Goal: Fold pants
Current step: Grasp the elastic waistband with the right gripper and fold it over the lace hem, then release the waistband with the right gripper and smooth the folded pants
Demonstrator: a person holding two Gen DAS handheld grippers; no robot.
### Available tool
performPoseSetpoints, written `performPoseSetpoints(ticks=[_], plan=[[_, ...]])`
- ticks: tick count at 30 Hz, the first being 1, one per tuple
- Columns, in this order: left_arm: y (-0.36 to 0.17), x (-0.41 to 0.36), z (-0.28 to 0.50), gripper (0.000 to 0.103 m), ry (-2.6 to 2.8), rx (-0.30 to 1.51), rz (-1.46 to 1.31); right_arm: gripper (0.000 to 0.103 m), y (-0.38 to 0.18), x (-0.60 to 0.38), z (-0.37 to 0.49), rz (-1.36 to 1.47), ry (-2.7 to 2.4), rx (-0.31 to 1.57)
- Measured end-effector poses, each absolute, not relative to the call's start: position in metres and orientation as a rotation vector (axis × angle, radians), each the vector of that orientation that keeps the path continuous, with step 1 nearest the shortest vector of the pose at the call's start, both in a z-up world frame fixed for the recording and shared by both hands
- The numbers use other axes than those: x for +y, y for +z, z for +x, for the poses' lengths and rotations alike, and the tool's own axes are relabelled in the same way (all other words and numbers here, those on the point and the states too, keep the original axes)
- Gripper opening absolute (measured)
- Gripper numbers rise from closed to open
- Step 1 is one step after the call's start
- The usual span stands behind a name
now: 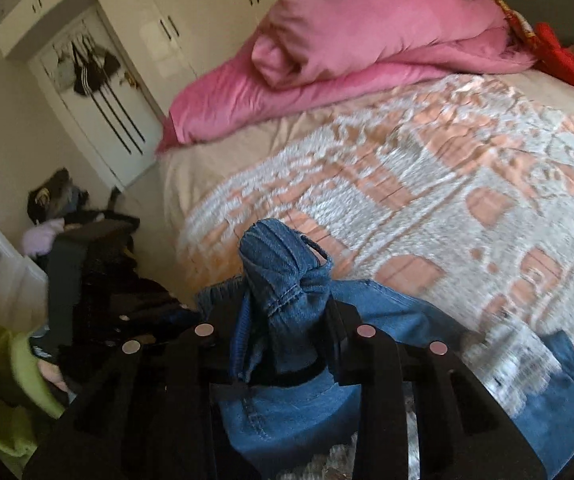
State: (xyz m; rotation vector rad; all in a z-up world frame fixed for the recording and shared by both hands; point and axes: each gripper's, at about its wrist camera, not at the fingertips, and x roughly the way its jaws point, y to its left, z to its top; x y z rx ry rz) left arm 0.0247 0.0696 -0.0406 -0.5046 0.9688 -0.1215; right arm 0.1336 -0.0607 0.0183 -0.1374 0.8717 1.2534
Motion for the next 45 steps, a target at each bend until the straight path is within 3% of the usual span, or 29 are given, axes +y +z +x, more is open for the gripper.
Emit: performPoseSetpoints(ticks=[6, 10, 12, 14, 16, 18, 23, 29, 32, 33, 34, 36, 39, 42, 44, 45], plan=[[-0.038, 0.038, 0.043, 0.085, -0.254, 0.981, -0.558, 0.03, 0.029, -0.106, 0.14, -0.052, 1.226, 0.832], [-0.025, 0.013, 0.052, 0.063, -0.304, 0.958, -0.546, 0.03, 0.033, -0.133, 0.144, -0.012, 1.202, 0.809], [-0.019, 0.004, 0.053, 0.061, -0.319, 0.937, -0.533, 0.033, 0.034, -0.147, 0.145, 0.012, 1.19, 0.796], [-0.013, -0.007, 0.053, 0.061, -0.338, 0.919, -0.501, 0.041, 0.034, -0.166, 0.144, 0.048, 1.167, 0.782], [-0.011, -0.025, 0.051, 0.061, -0.373, 0.917, -0.452, 0.06, 0.031, -0.192, 0.141, 0.083, 1.118, 0.764], [-0.014, -0.044, 0.046, 0.062, -0.417, 0.943, -0.404, 0.073, 0.027, -0.215, 0.141, 0.106, 1.049, 0.759], [-0.032, -0.071, 0.039, 0.063, -0.467, 1.011, -0.324, 0.079, -0.007, -0.264, 0.131, 0.172, 0.885, 0.824], [-0.035, -0.08, 0.041, 0.066, -0.459, 1.019, -0.293, 0.096, -0.029, -0.26, 0.122, 0.185, 0.864, 0.894], [-0.035, -0.084, 0.04, 0.066, -0.452, 1.017, -0.275, 0.095, -0.037, -0.239, 0.121, 0.107, 0.865, 0.923], [-0.035, -0.085, 0.04, 0.067, -0.451, 1.017, -0.269, 0.079, -0.04, -0.233, 0.12, 0.081, 0.866, 0.926], [-0.034, -0.092, 0.042, 0.07, -0.442, 1.015, -0.264, 0.05, -0.04, -0.224, 0.117, 0.036, 0.863, 0.916], [-0.035, -0.095, 0.044, 0.072, -0.437, 1.015, -0.26, 0.026, -0.033, -0.225, 0.114, 0.108, 0.965, 0.891], [-0.037, -0.091, 0.046, 0.075, -0.426, 1.014, -0.242, 0.019, -0.019, -0.24, 0.111, 0.226, 1.055, 0.824], [-0.037, -0.091, 0.047, 0.075, -0.426, 1.015, -0.243, 0.019, -0.029, -0.253, 0.123, 0.176, 0.904, 0.864], [-0.037, -0.09, 0.046, 0.075, -0.427, 1.013, -0.241, 0.022, -0.044, -0.261, 0.129, 0.145, 0.796, 0.929], [-0.036, -0.09, 0.046, 0.075, -0.428, 1.013, -0.241, 0.032, -0.047, -0.265, 0.13, 0.168, 0.792, 0.939]])
